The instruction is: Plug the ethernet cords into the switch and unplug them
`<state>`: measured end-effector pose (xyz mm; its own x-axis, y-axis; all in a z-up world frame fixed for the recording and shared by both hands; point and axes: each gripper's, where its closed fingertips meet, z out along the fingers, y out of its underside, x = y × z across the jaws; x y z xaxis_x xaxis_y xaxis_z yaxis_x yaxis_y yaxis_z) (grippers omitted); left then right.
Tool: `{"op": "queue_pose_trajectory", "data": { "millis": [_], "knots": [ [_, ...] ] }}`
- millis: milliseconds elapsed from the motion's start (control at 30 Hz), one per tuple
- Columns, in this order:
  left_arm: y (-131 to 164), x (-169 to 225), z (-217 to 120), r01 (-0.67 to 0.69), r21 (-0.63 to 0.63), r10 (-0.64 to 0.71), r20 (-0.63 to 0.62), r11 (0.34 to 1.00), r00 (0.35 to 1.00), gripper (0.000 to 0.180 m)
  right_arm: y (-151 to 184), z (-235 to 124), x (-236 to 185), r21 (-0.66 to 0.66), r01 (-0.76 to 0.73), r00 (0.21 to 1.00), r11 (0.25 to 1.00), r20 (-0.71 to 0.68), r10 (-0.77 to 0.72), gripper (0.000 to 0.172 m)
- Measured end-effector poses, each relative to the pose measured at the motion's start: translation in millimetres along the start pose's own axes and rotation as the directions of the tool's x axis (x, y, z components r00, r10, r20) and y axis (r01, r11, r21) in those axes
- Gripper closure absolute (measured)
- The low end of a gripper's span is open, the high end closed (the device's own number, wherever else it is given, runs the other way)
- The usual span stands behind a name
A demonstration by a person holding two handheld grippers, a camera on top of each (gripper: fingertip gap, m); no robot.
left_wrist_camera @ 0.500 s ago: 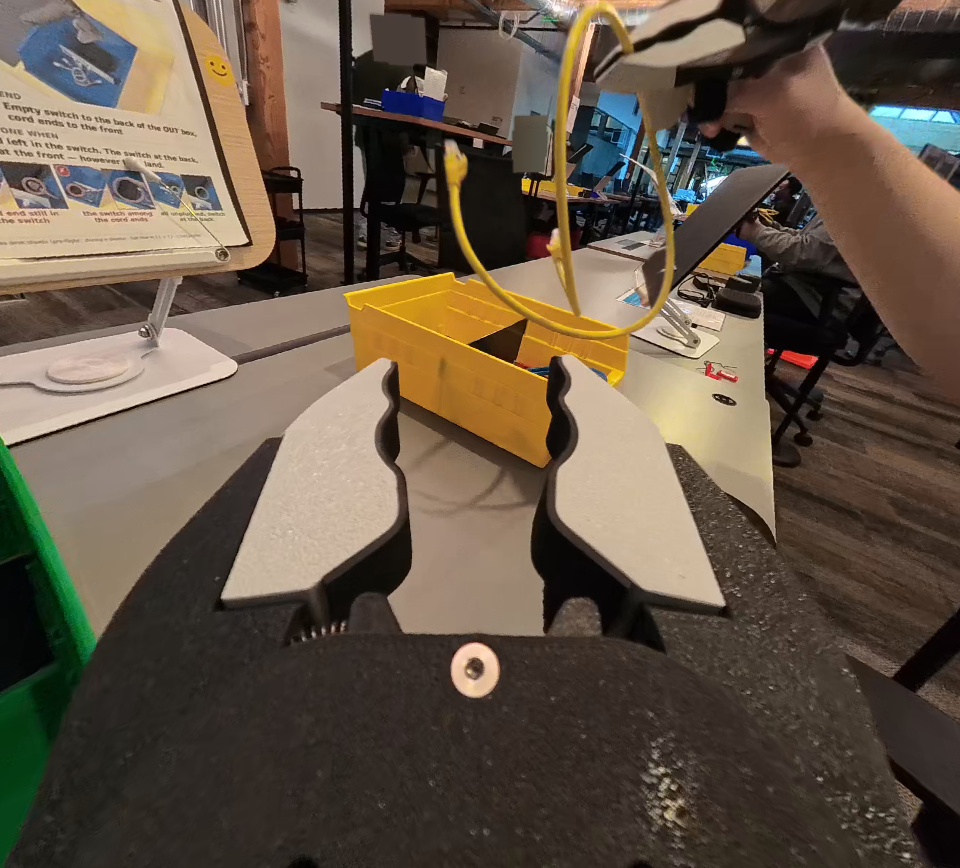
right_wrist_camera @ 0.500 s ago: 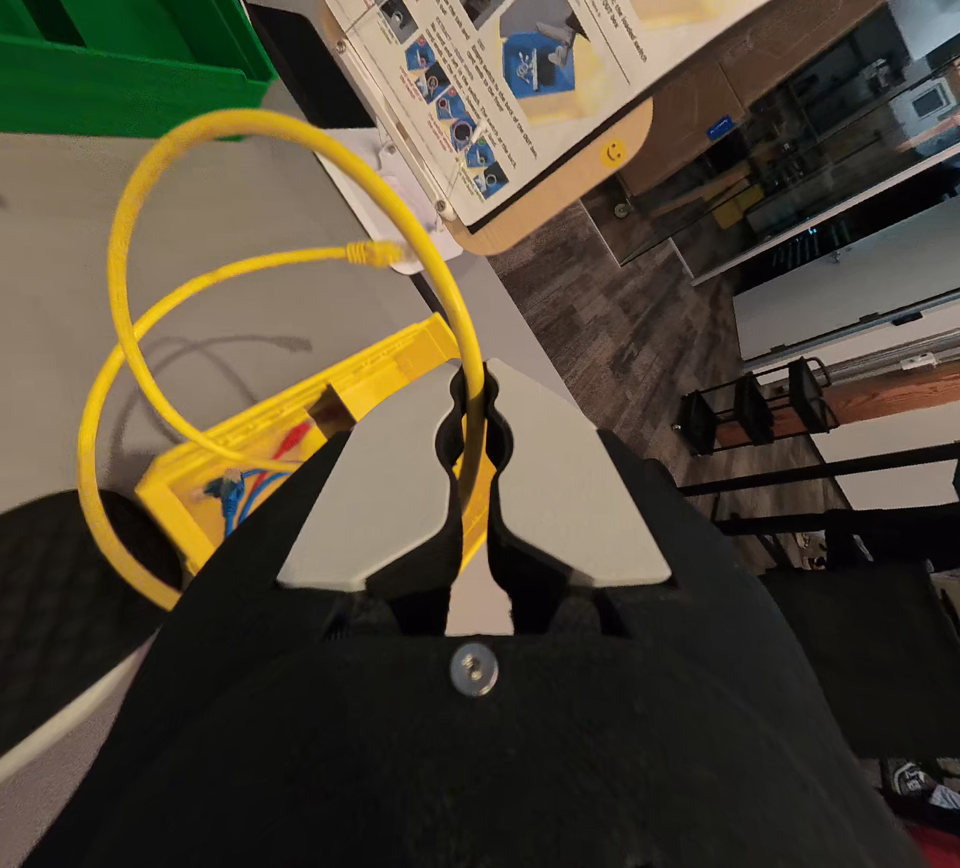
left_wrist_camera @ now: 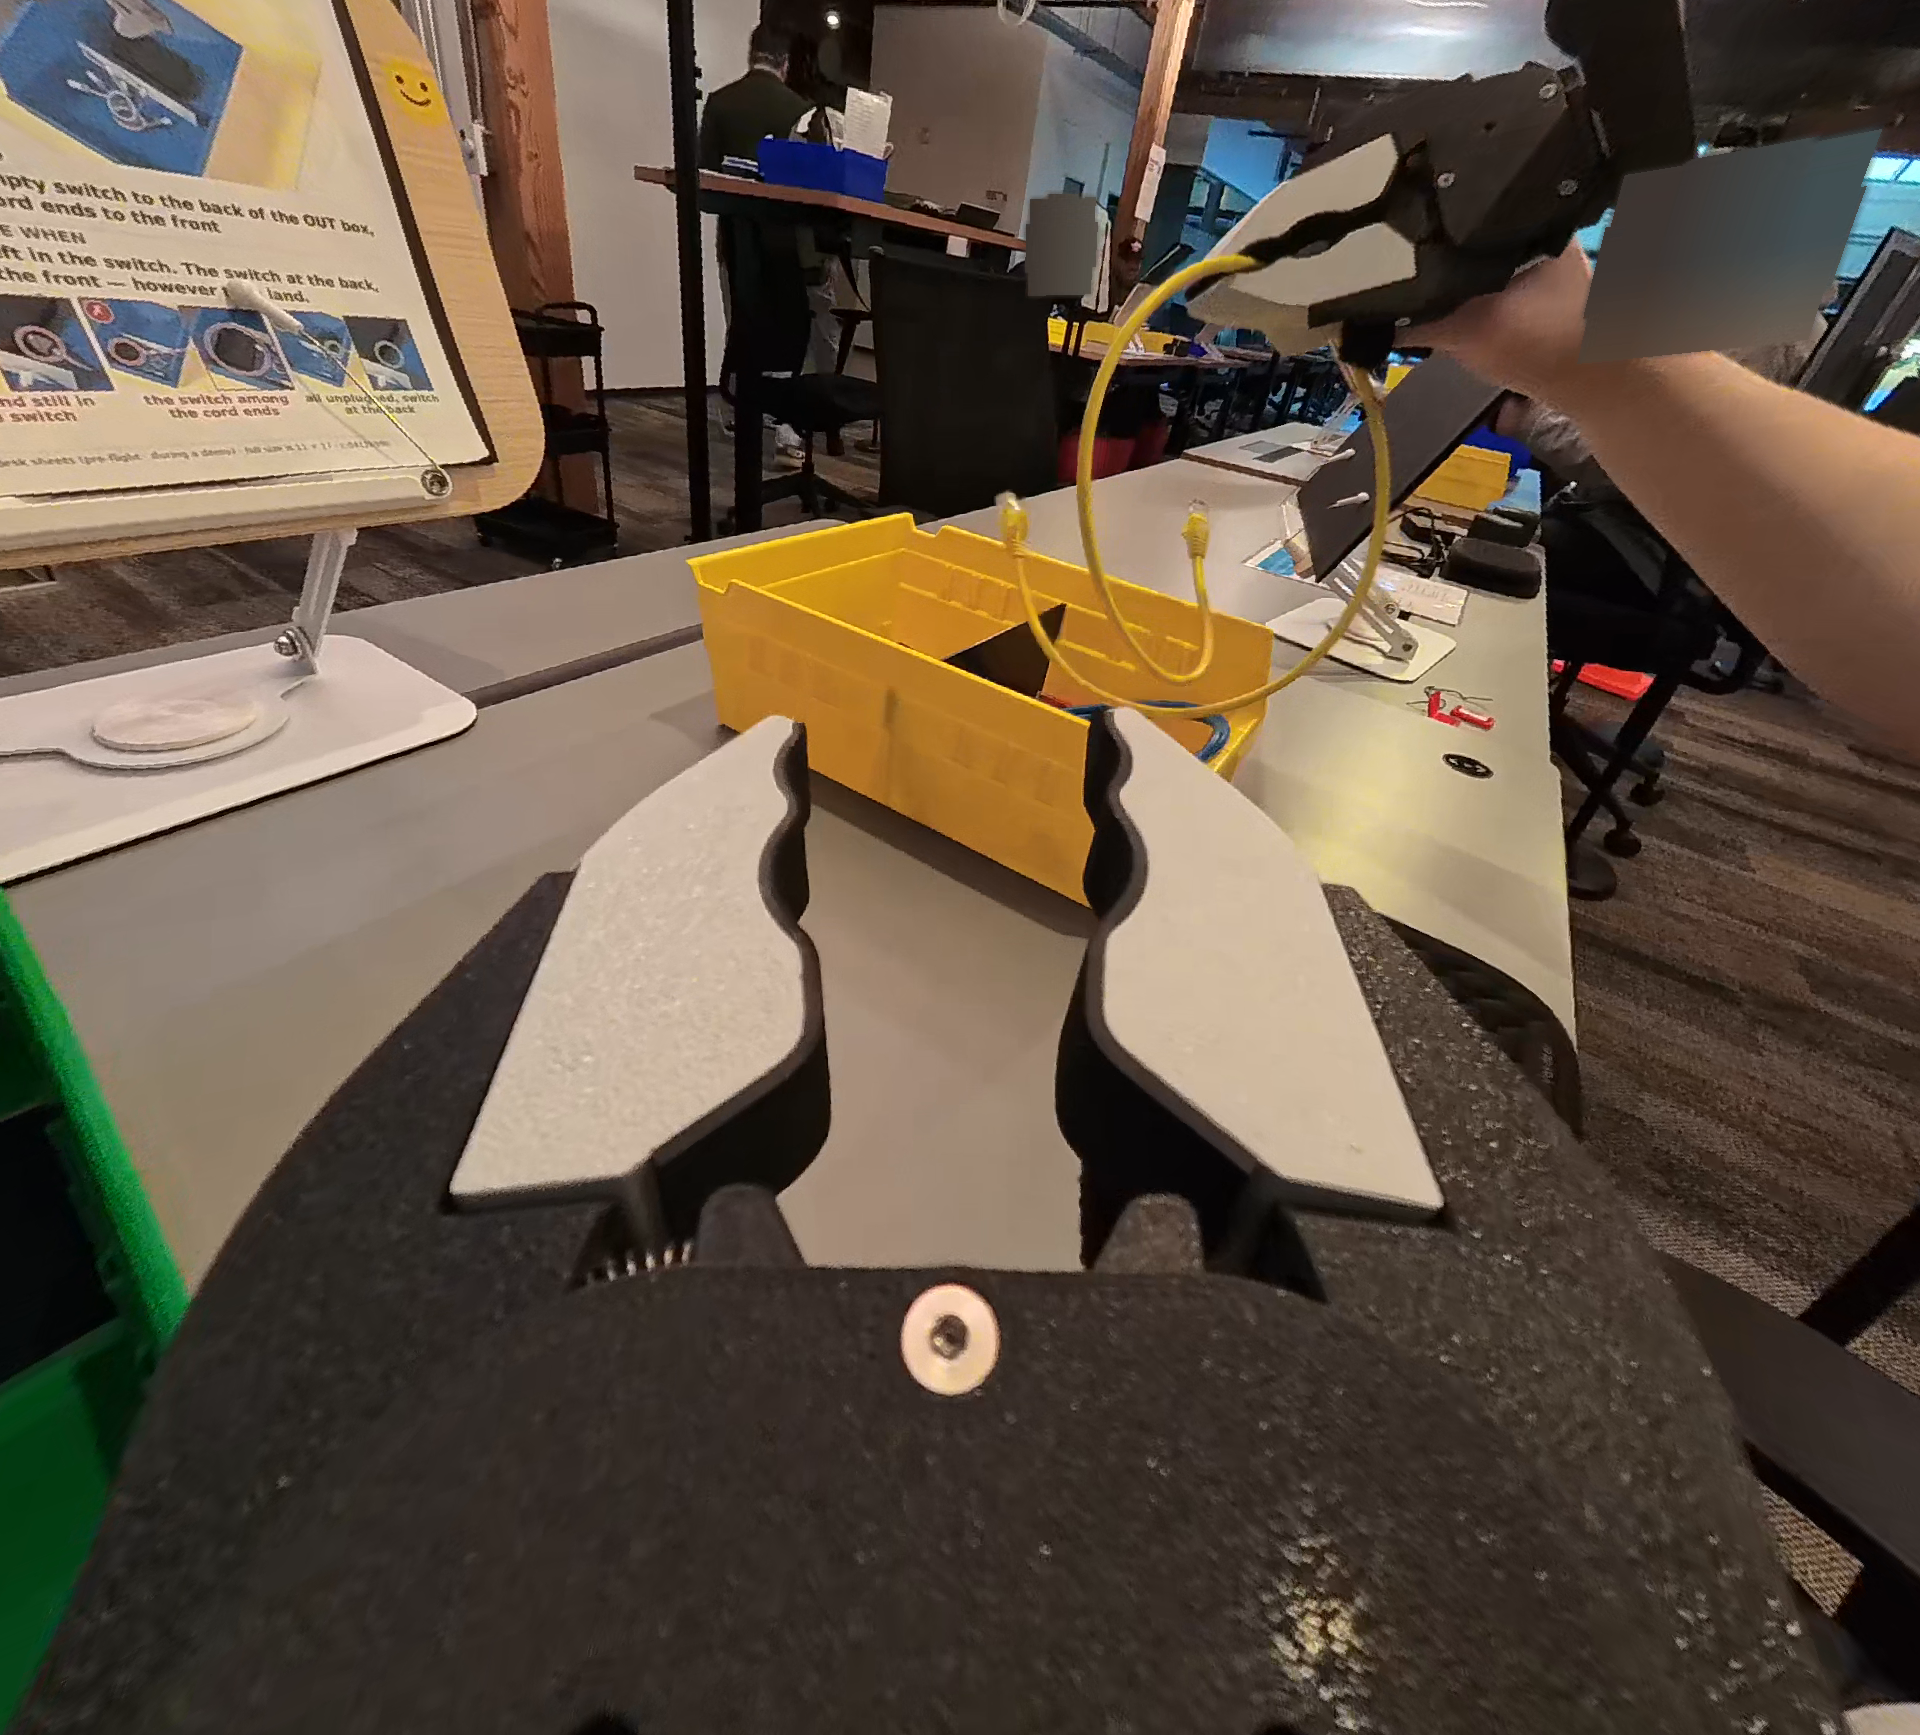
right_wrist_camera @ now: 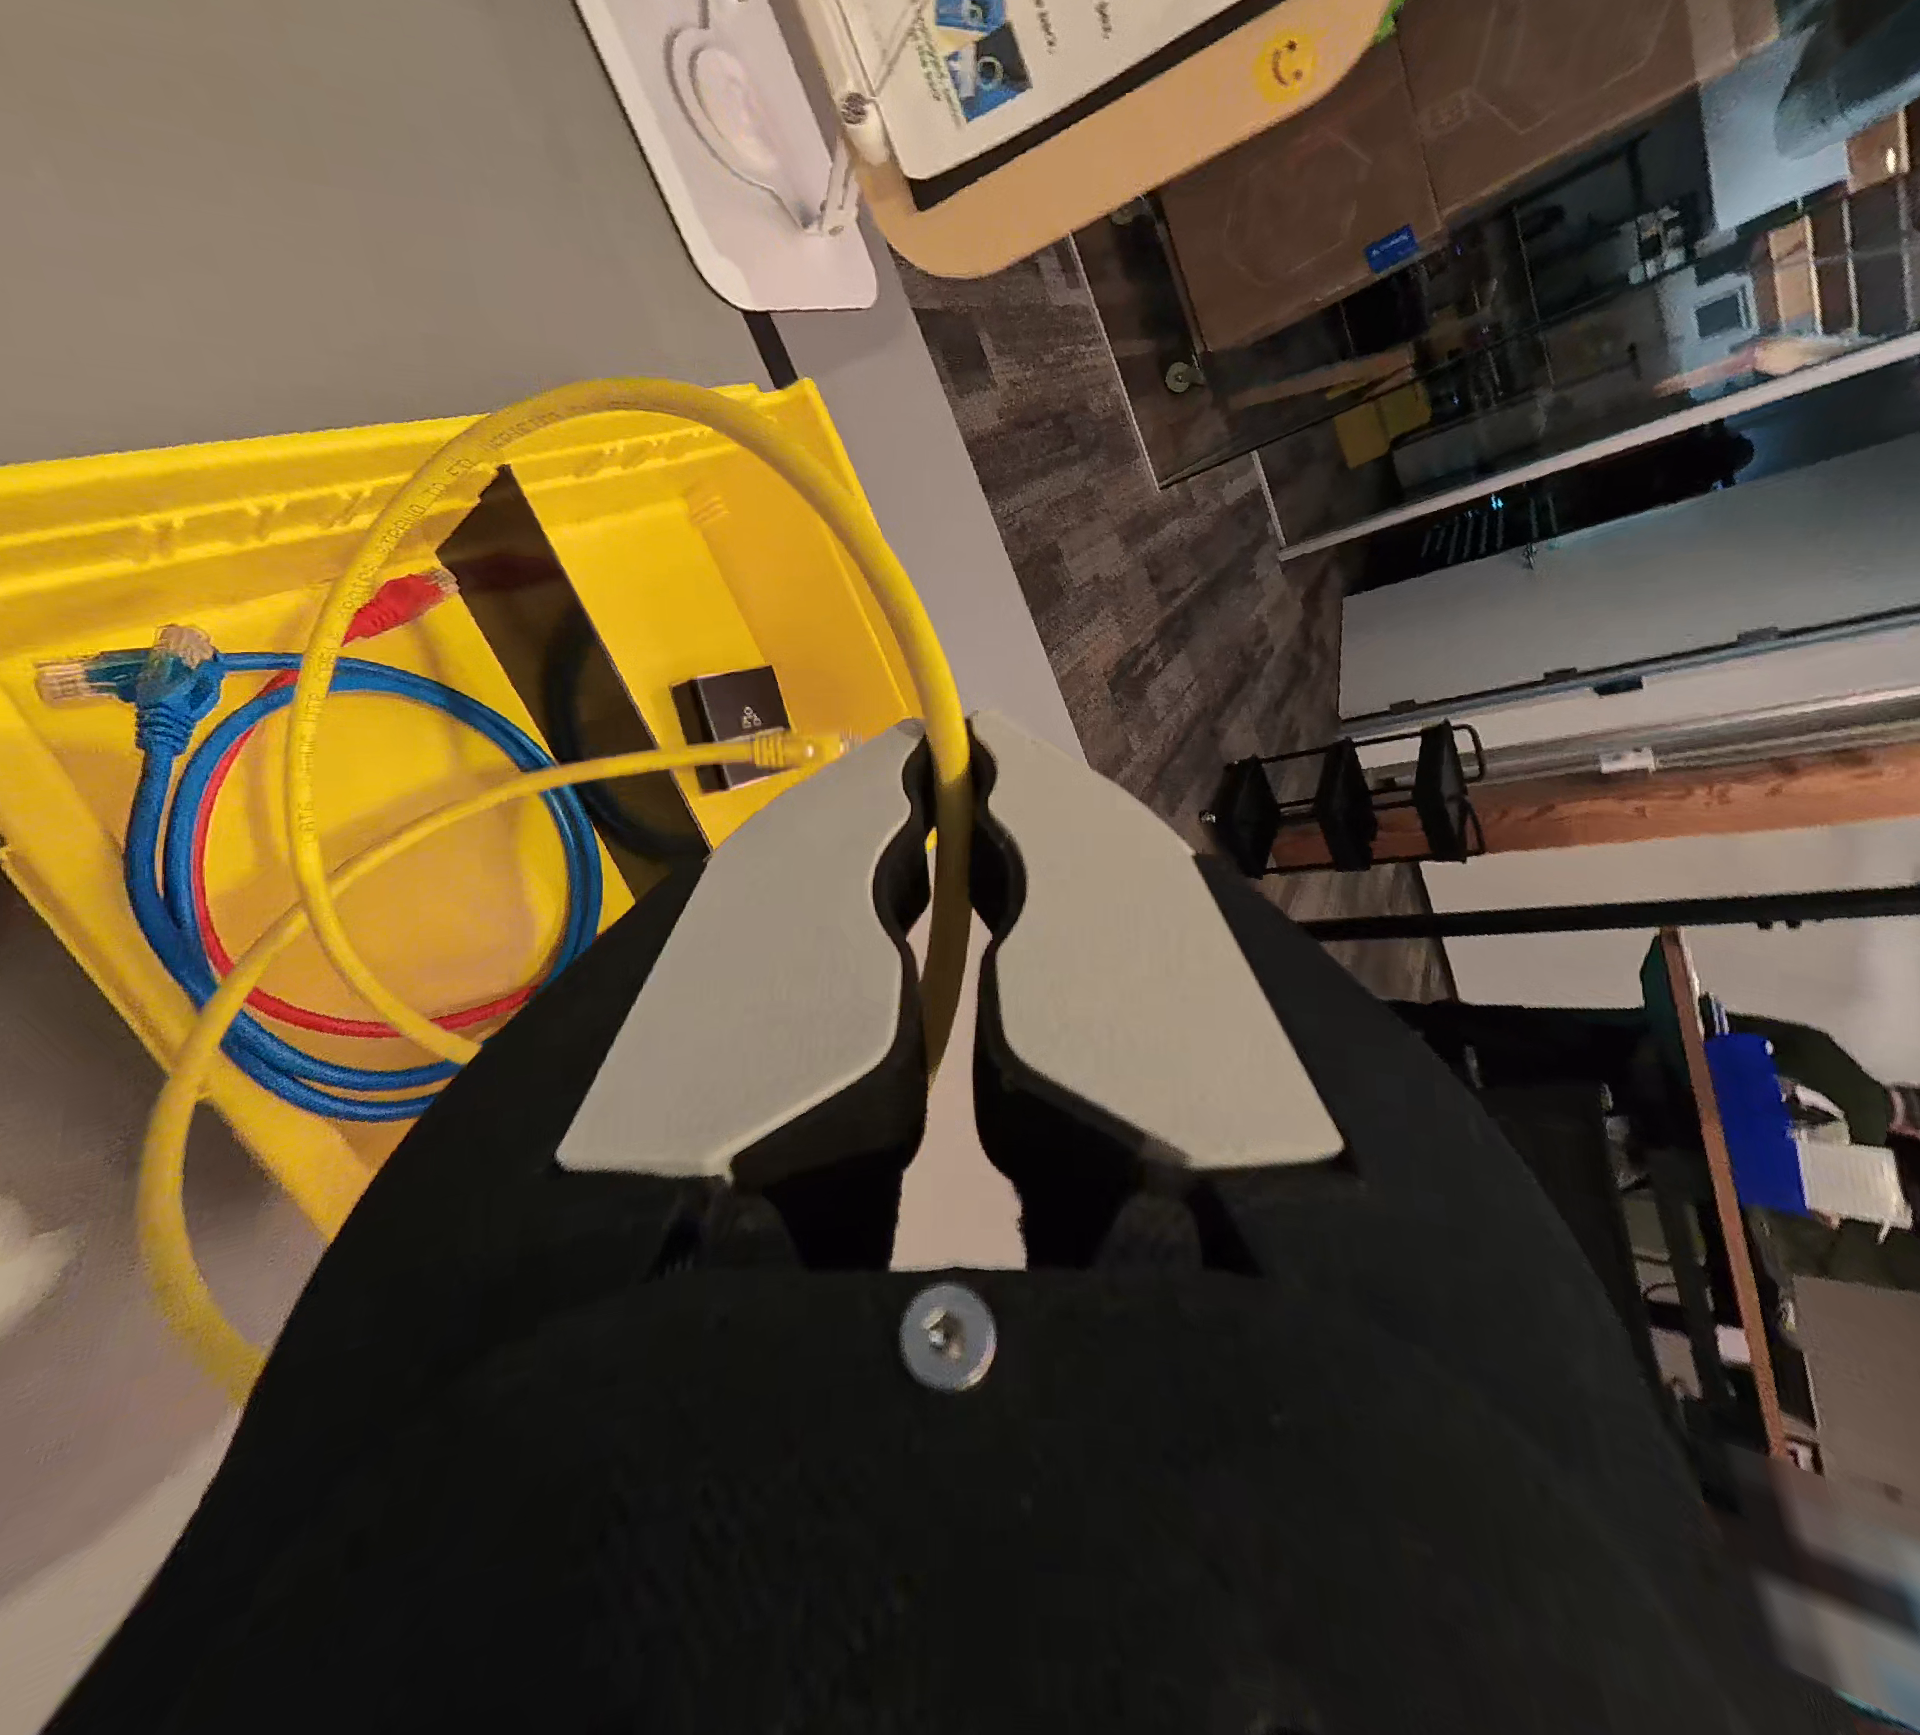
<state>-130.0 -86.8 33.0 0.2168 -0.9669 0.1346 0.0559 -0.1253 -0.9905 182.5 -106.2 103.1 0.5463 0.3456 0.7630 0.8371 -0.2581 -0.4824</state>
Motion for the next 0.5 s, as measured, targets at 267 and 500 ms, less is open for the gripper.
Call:
{"op": "queue_pose_trajectory", "data": {
  "millis": [267,500],
  "knots": [
    [4.8,-1.3,2.5,-0.003,-0.021,0.003,0.003,1.0,1.0,0.131,1.7,36.6,-27.9,-0.017,0.228,0.973,0.973,0.037,-0.227,0.168],
    [6.8,1.3,3.9,-0.008,-0.029,0.007,-0.009,1.0,1.0,0.132,16.3,66.3,-36.3,-0.086,0.313,0.949,0.946,-0.005,-0.315,0.168]
  ]
}}
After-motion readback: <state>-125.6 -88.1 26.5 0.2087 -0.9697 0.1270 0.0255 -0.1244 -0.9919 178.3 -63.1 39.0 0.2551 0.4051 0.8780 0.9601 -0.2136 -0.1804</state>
